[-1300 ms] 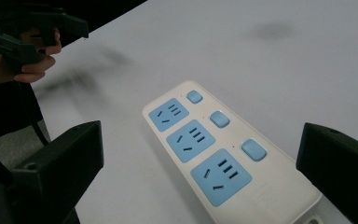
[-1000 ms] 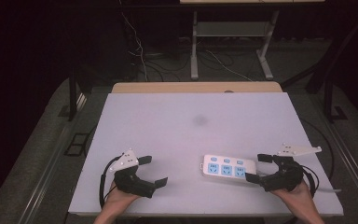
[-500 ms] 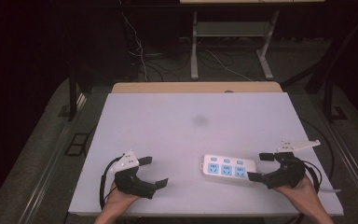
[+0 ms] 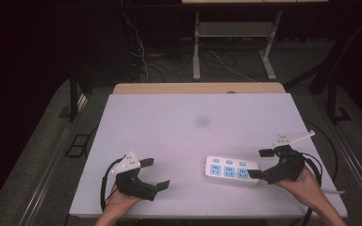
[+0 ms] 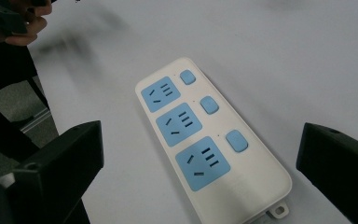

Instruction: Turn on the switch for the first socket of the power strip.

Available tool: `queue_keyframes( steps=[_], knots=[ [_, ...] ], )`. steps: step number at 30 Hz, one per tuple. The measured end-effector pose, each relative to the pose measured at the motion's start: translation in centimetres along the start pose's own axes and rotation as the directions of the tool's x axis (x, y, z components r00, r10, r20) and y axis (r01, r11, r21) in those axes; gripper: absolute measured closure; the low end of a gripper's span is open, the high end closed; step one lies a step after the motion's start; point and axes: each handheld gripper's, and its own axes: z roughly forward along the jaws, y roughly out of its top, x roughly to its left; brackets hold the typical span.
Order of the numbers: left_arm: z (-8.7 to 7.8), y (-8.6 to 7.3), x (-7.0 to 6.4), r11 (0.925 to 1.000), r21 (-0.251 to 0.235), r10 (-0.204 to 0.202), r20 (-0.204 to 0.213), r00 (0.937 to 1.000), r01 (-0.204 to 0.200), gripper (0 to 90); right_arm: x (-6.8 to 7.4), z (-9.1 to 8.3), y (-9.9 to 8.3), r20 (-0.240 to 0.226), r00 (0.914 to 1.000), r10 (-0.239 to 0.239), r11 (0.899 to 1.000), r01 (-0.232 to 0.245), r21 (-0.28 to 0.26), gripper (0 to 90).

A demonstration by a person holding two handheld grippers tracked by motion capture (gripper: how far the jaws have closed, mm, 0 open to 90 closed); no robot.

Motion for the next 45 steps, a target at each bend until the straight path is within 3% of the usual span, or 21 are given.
queue_keyframes(
  steps=[20, 27, 34, 36, 40, 41, 45],
  knots=[
    [0.0, -0.1, 0.1, 1.0000, 0.004, -0.003, -0.002, 1.0000, 0.003, 0.0, -0.6, 1.2, 2.7, -0.004, 0.9979, -0.065, 0.991, 0.065, 0.120, 0.2],
    [0.0, -0.1, 0.1, 1.0000, 0.005, -0.003, -0.001, 1.0000, 0.003, 0.0, -0.7, 2.0, 3.7, -0.008, 0.9947, -0.103, 0.977, 0.102, 0.186, 0.2],
    [0.0, -0.1, 0.3, 1.0000, 0.008, -0.002, -0.005, 1.0000, 0.002, 0.0, -1.3, 2.5, 4.3, -0.013, 0.9939, -0.109, 0.972, 0.109, 0.210, 0.2],
    [-0.1, -0.1, 0.3, 1.0000, 0.008, -0.003, -0.004, 1.0000, 0.003, 0.0, -1.6, 2.6, 4.5, -0.037, 0.9928, -0.114, 0.968, 0.120, 0.219, 7.2],
    [0.0, -0.1, 0.3, 1.0000, 0.010, -0.003, -0.004, 1.0000, 0.003, 0.0, -1.7, 2.6, 4.5, -0.034, 0.9921, -0.121, 0.968, 0.126, 0.216, 10.6],
    [0.0, -0.1, 0.3, 1.0000, 0.009, -0.003, -0.004, 1.0000, 0.003, 0.0, -1.8, 2.5, 4.4, -0.059, 0.9881, -0.142, 0.966, 0.151, 0.210, 20.8],
    [0.0, -0.1, 0.4, 0.9999, 0.010, -0.004, -0.004, 1.0000, 0.004, 0.0, -1.8, 2.6, 4.4, -0.059, 0.9857, -0.158, 0.962, 0.167, 0.218, 29.7]
  ],
)
